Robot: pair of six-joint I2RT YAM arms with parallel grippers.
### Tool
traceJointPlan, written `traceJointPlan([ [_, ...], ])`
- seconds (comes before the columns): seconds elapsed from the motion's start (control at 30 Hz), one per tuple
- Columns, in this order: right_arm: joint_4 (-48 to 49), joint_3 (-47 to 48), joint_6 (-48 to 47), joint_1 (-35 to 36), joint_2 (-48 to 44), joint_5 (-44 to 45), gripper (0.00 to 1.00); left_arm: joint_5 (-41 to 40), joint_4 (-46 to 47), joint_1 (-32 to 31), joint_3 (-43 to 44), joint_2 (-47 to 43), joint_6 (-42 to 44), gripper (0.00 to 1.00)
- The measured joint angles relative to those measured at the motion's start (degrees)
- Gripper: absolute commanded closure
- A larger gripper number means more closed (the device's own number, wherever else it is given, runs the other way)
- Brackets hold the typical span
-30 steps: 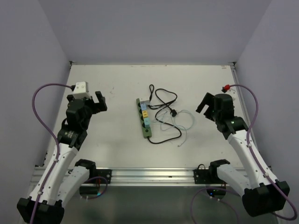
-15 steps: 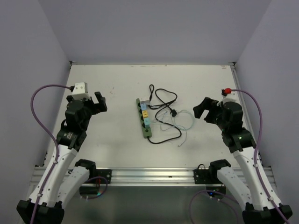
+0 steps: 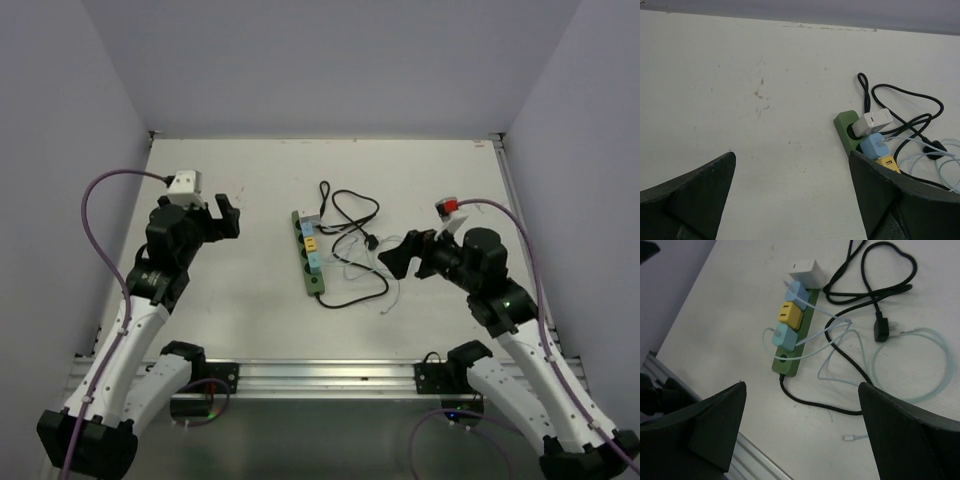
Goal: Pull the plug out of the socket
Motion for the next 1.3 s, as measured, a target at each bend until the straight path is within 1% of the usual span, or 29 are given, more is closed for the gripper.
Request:
traceJointPlan([
  [0.13,0.31,0.24,-1.29,13.27,5.92,7.02,0.01,3.17,-0.09,-0.02,3.39,4.79,-0.02,0.0],
  [0.2,1.14,0.26,-1.4,18.32,9.66,10.6,0.01,4.2,-0.17,-0.11,5.95,7.06,-0.04,0.0],
  [0.3,3.13,0.83,-1.2,22.95,15.58,14.8,0.01,5.22,0.02,-0.63,10.32,9.92,-0.07,0.0],
  [0.5,6.91,5.73,-0.52,35.36,26.34,25.46,0.01,7.21,1.64,-1.81,21.14,17.9,-0.09,0.0],
  [0.57,8.98,6.78,0.85,37.13,29.07,28.65,0.01,7.48,2.56,-2.21,22.93,19.96,-0.09,0.0],
  [0.67,10.51,8.35,3.43,37.44,34.12,33.75,0.02,7.74,3.5,-2.93,22.95,21.55,-0.07,0.0],
  [0.7,10.73,9.11,4.15,37.46,36.28,35.17,0.05,7.78,3.85,-3.15,22.34,21.53,-0.04,0.0],
  [0.77,10.86,10.8,5.33,37.51,40.37,37.18,0.08,7.67,4.61,-3.48,20.57,21.07,0.17,0.0],
  [0.9,10.8,14.53,7.21,37.77,48.28,39.36,0.21,6.62,4.48,-3.8,17.68,20.02,1.38,0.0],
  [0.97,10.97,16.24,7.98,38.01,51.36,40.15,0.24,6.36,4.5,-3.8,17.35,19.69,1.51,0.0],
  [1.07,10.97,18.58,8.68,38.8,54.38,40.61,0.25,5.92,4.55,-3.8,17.22,18.93,1.9,0.0],
  [1.1,11.06,19.1,8.81,39.3,54.95,41.16,0.22,5.68,4.55,-3.8,17.2,18.67,2.03,0.0],
  [1.2,11.08,19.69,9.49,40.92,55.21,43.98,0.2,5.38,4.59,-3.8,17.07,17.99,2.34,0.0],
  [1.23,11.1,19.71,9.7,41.33,55.21,45.0,0.2,5.35,4.61,-3.8,17.0,17.86,2.36,0.0],
  [1.3,11.08,19.71,9.88,41.88,55.21,46.36,0.23,5.2,4.68,-3.8,16.94,17.75,2.36,0.0],
])
